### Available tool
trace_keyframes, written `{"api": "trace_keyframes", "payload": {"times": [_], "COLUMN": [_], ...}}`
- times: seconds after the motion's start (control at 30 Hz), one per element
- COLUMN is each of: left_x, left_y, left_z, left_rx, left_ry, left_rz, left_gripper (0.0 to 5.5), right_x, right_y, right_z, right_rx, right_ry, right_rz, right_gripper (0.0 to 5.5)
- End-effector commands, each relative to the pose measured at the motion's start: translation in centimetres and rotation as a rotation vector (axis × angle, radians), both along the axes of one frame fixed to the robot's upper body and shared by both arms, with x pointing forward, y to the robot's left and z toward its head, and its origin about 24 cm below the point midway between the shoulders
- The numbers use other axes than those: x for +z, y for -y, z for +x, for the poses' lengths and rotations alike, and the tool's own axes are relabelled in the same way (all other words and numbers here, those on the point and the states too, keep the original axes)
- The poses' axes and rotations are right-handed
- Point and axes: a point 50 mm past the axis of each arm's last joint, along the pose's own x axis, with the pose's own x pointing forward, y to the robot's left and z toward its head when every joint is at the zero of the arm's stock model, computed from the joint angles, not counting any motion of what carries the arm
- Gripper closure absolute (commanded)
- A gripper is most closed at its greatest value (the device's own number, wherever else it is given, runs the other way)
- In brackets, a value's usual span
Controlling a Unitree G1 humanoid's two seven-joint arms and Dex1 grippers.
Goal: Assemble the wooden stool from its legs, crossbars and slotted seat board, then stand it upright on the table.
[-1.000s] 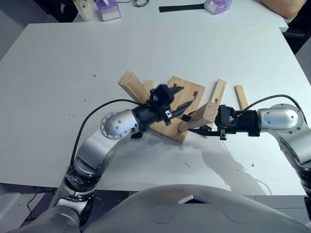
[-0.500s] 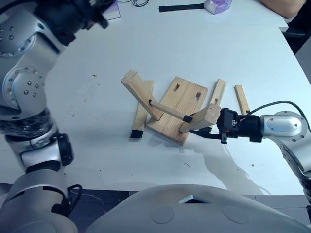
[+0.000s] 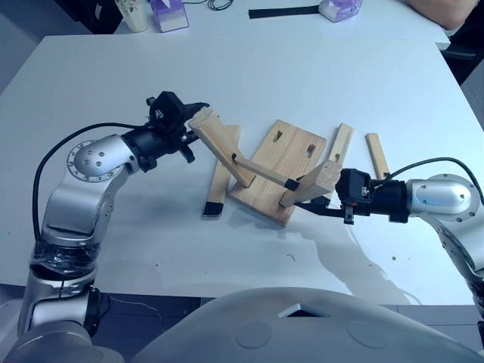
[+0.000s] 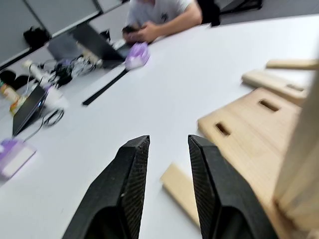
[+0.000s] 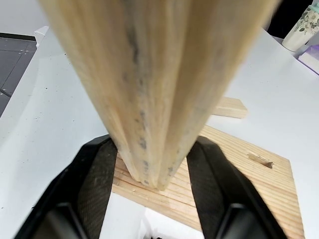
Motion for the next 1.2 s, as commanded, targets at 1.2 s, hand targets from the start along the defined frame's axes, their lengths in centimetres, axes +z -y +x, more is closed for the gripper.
{"api": "trace_keyframes", "payload": {"times": [1.2], "left_x": [-4.1], "left_y": [8.6], "left_z": [-5.0], "left_rx": [-0.107], "left_ry": [-0.178], "left_rz": [-0.009], "left_gripper": [4.07], "right_x": [2.3], "right_y": [-4.0], "right_z": [4.4], "right_rx": [0.242], "right_ry": [-0.115], "right_rz": [0.023], "right_gripper": [3.36]}}
